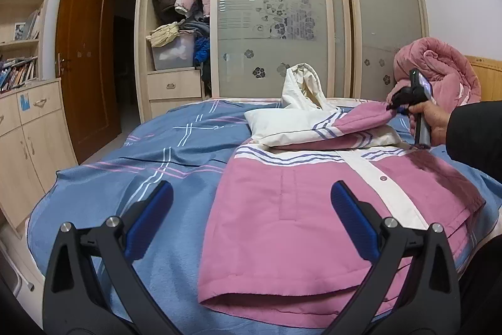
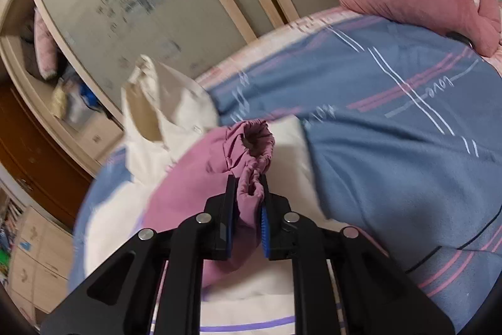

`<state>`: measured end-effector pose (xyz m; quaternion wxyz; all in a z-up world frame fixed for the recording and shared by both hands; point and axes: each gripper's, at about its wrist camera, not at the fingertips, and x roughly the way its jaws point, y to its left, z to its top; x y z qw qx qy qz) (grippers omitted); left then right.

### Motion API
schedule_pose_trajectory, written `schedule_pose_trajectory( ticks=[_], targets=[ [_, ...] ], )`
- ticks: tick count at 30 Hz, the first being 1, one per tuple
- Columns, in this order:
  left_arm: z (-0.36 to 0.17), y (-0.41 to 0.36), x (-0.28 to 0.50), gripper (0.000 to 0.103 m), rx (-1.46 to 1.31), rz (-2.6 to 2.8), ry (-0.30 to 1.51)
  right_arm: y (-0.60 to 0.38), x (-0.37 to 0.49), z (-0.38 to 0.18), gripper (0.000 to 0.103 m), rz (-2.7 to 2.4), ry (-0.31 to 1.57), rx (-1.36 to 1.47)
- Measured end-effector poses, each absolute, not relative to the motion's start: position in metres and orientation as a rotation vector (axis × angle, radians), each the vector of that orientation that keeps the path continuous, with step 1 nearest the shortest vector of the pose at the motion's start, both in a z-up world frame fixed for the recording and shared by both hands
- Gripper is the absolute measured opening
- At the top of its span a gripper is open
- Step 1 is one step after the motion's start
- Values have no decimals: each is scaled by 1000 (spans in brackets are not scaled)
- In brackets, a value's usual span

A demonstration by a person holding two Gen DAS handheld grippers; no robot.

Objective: Fold large clothes

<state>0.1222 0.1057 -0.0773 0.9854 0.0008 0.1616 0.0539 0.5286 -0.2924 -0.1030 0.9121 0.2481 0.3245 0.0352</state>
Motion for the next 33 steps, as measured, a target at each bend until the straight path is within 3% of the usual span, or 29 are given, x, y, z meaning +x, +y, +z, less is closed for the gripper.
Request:
schedule_pose_trajectory(
  ticks=[5,11,17,22,24,25,26,28,33],
  targets=[
    [-78,102,127,101,6,109,334,-272,534,-70,13,114,622,450],
    [-79,99,129,101,10,112,341,-246,502,7,12,238,335,256],
    [-80,98,133,101,8,109,347,-295,550,-93,11,32,698,410],
    [-80,95,134,101,13,105,345,-305,549,-136,12,-33,766,428],
    [-80,93,134,101,22,106,348,-305,548,-138,29,-43,766,416],
    [-80,93,134,101,23,106,348,-307,546,-136,59,-56,761,411],
    [-80,92,134,101,23,107,347,-310,541,-132,83,-61,740,419],
    [-80,92,134,101,22,109,345,-317,521,-121,90,-53,678,461],
    [-79,90,134,101,20,113,344,-335,450,-100,90,79,636,549]
  ],
)
